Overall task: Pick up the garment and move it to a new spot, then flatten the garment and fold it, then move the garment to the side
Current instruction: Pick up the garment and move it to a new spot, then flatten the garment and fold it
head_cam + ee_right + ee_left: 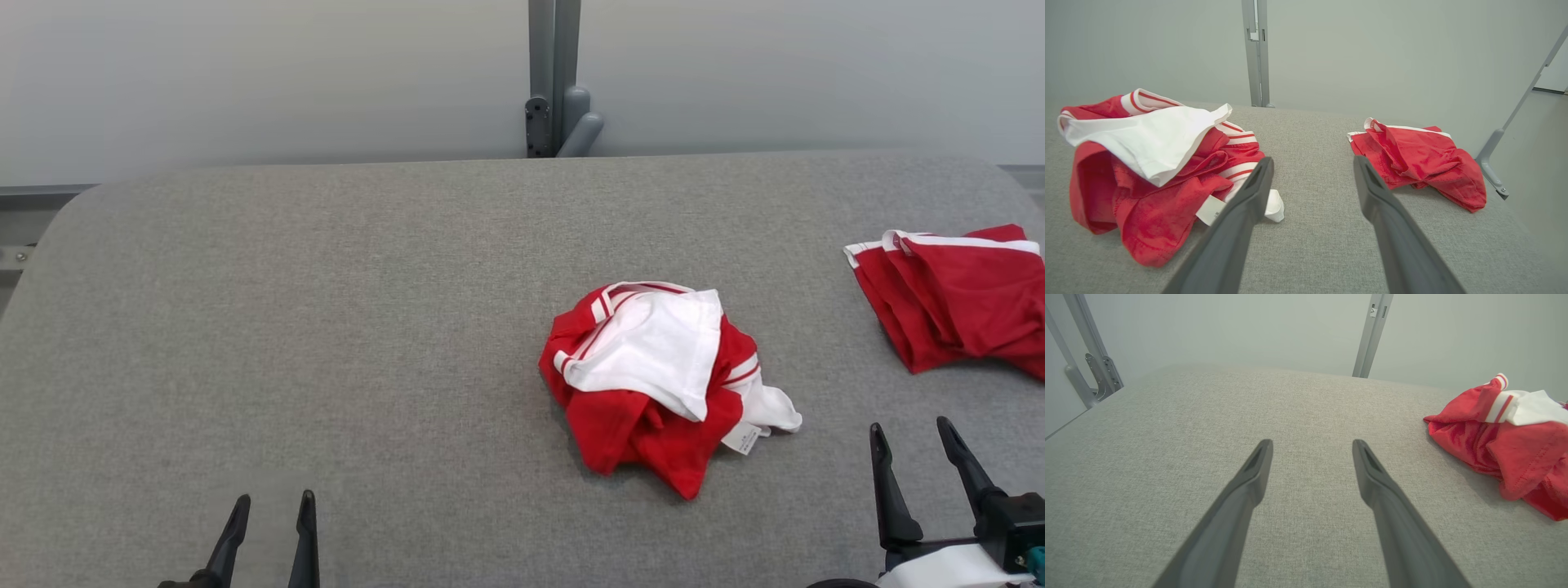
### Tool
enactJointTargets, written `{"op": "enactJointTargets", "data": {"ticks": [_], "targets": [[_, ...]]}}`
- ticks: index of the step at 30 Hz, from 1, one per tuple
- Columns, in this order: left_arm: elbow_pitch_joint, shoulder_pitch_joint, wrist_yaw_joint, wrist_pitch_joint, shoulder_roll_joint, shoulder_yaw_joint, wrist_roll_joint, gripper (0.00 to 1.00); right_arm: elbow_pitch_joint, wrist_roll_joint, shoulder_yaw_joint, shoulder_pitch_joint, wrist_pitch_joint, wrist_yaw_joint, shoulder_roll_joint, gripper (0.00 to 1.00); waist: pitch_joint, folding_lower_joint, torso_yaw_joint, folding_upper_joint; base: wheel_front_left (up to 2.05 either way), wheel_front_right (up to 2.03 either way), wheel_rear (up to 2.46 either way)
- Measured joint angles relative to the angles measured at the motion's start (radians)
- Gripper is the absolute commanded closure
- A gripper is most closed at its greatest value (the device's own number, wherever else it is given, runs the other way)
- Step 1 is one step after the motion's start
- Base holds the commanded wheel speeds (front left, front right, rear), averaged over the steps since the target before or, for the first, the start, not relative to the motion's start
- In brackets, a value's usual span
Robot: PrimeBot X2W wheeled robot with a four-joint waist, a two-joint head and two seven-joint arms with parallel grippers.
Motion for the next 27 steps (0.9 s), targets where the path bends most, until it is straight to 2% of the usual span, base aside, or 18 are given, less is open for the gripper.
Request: {"op": "enactJointTargets", "data": {"ticks": [5,12,27], "targets": [[-0.016,0.02,-0.038,0.0,-0.043,0.066,0.043,0.0,0.02,-0.001,-0.005,0.011,0.0,0.0,0.0,0.0,-0.017,0.0,0.034,0.0,0.0,0.0,0.0],[-0.01,0.017,-0.066,0.0,-0.072,0.095,0.074,0.0,0.033,0.0,0.007,0.022,0.0,0.0,0.013,0.0,-0.027,0.0,0.056,0.0,0.0,0.0,0.0],[0.007,0.002,-0.08,0.0,-0.092,0.11,0.096,0.0,0.035,0.007,0.017,0.02,0.0,0.0,0.015,0.0,-0.013,0.0,0.031,0.0,0.0,0.0,0.0]]}}
